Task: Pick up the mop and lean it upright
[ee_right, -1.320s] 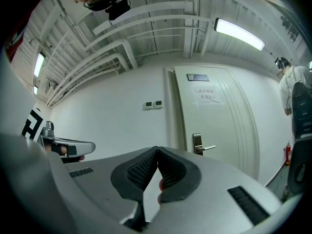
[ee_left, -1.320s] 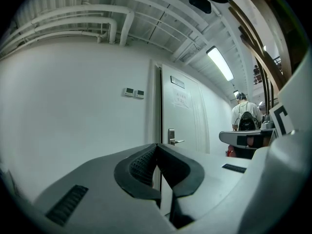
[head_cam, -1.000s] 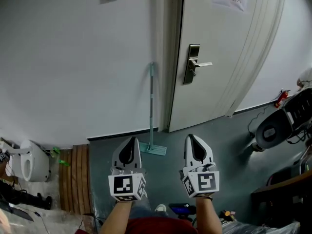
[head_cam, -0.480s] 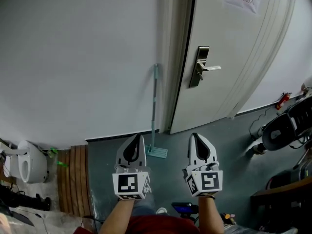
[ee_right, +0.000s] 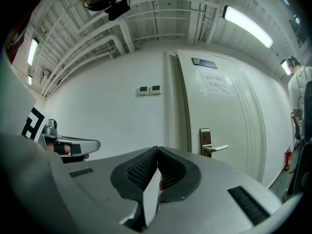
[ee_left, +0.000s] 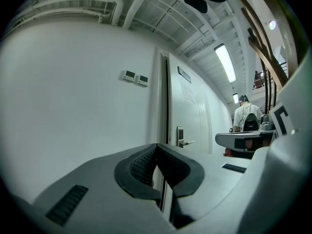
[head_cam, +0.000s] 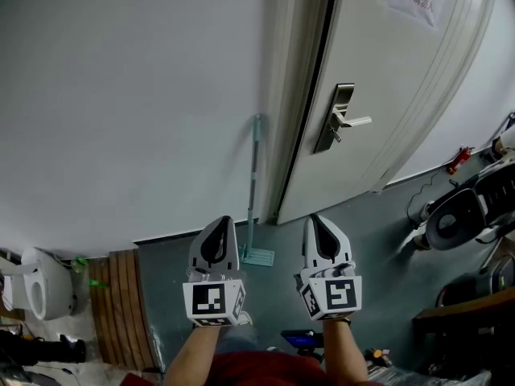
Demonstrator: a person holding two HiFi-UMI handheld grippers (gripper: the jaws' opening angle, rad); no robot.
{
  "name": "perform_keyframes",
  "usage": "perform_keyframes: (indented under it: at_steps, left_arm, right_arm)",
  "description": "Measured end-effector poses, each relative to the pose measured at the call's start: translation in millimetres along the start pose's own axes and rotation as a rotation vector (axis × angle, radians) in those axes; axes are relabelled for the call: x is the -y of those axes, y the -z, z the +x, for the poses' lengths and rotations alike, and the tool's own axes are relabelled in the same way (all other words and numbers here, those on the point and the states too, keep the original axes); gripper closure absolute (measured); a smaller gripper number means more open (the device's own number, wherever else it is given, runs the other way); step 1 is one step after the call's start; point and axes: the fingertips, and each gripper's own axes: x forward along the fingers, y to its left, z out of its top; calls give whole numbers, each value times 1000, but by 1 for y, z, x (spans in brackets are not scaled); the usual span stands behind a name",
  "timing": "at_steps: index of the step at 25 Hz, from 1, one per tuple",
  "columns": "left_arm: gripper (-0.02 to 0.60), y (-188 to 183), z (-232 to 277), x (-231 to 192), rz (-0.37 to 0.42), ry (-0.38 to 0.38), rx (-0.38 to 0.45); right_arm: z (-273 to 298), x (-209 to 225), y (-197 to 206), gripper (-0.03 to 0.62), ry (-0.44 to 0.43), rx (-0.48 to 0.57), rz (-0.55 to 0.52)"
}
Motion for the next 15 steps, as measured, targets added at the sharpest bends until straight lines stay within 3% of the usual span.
perform_keyframes:
  at_steps: [15]
  left_arm:
    - [567, 4, 60, -47, -9, 55, -1]
  right_arm:
    - [66, -5, 1, 577, 63, 8, -20]
